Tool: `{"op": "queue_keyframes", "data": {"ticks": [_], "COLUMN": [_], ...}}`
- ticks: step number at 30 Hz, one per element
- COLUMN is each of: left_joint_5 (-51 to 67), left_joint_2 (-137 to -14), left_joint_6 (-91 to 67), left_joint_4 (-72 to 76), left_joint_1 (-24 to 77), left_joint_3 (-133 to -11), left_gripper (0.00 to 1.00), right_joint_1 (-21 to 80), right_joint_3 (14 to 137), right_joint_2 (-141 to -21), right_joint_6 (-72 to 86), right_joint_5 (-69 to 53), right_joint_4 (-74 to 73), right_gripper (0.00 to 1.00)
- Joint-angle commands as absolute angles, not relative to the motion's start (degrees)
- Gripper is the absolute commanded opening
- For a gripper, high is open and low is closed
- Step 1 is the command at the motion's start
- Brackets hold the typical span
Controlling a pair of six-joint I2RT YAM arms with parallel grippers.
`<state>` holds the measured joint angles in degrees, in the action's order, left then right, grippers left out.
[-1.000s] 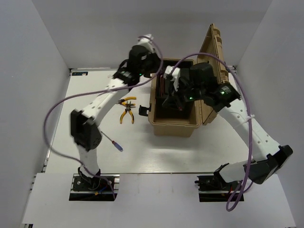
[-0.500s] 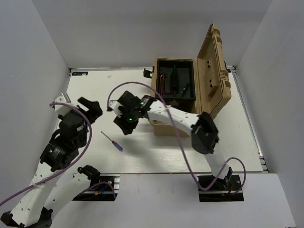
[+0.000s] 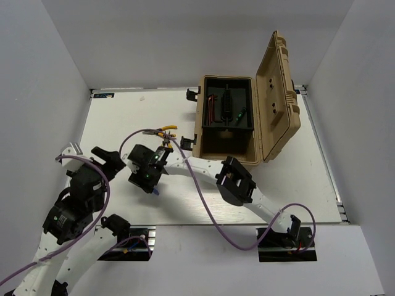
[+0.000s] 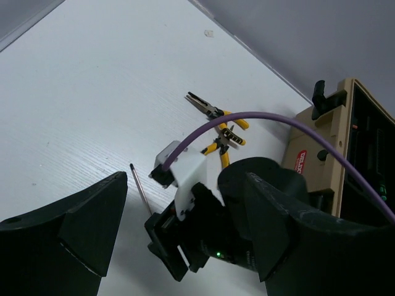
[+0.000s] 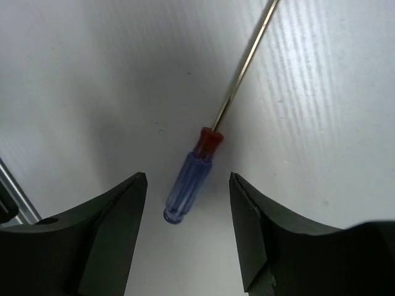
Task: Sort the tools into containers
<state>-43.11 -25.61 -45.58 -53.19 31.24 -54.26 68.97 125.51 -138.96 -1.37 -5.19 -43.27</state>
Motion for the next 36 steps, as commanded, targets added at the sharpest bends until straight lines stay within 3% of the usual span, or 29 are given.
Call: {"op": "queue_keyframes", "data": {"ticks": [1, 4, 9, 12, 13, 15, 16, 21, 27, 31, 34, 35, 36], "left_joint_5": [-44.0, -43.4, -42.3, -42.3, -41.8, -41.7, -41.1, -40.6, -39.6, -39.0, -38.4, -37.9, -37.0], "left_joint_2": [-24.1, -23.5, -23.5, -23.5, -23.5, -23.5, -23.5, -23.5, -22.4, -22.4, -23.1, -23.9, -24.6], "left_joint_6": [-46.8, -46.8, -46.8, -46.8, -46.8, -46.8, -46.8, -47.3, -47.3, -47.3, -46.1, -45.2, -44.2], "left_joint_4": [-56.0, -56.5, -56.5, -56.0, -56.0, -55.5, -55.5, -54.9, -53.2, -51.8, -49.1, -48.3, -47.4], "left_joint_1": [31.3, 31.3, 31.3, 31.3, 31.3, 31.3, 31.3, 31.3, 31.3, 31.3, 31.3, 31.3, 31.3], "left_joint_3": [-52.7, -52.1, -51.6, -51.6, -51.0, -51.0, -50.5, -50.4, -49.9, -49.3, -48.2, -47.5, -46.9], "left_gripper": [0.86, 0.86, 0.86, 0.86, 0.86, 0.85, 0.85, 0.83, 0.81, 0.71, 0.41, 0.26, 0.2], "right_joint_1": [70.6, 71.5, 71.9, 71.9, 71.7, 71.5, 71.5, 69.8, 65.4, 61.5, 59.2, 58.8, 57.1], "right_joint_3": [128.1, 127.9, 124.9, 122.5, 121.4, 120.0, 118.8, 118.5, 126.9, 130.9, 130.8, 130.2, 129.9], "right_joint_2": [-140.3, -141.2, -141.4, -141.4, -141.2, -140.0, -139.7, -133.9, -125.7, -121.2, -118.0, -115.9, -115.2], "right_joint_6": [-0.4, -0.5, -2.2, -2.4, -2.4, -2.4, -1.9, -1.4, -1.2, -2.0, -2.3, -2.6, -2.7], "right_joint_5": [-0.9, 4.1, 9.0, 10.6, 10.4, 9.4, 8.8, 0.7, 1.7, 6.2, 12.9, 14.7, 16.7], "right_joint_4": [-41.9, -41.8, -41.1, -41.6, -42.0, -42.3, -42.2, -43.7, -45.4, -44.9, -44.2, -43.9, -42.6], "right_gripper": [0.62, 0.6, 0.49, 0.29, 0.17, 0.09, 0.0, 0.0, 0.0, 0.0, 0.0, 0.0, 0.0]}}
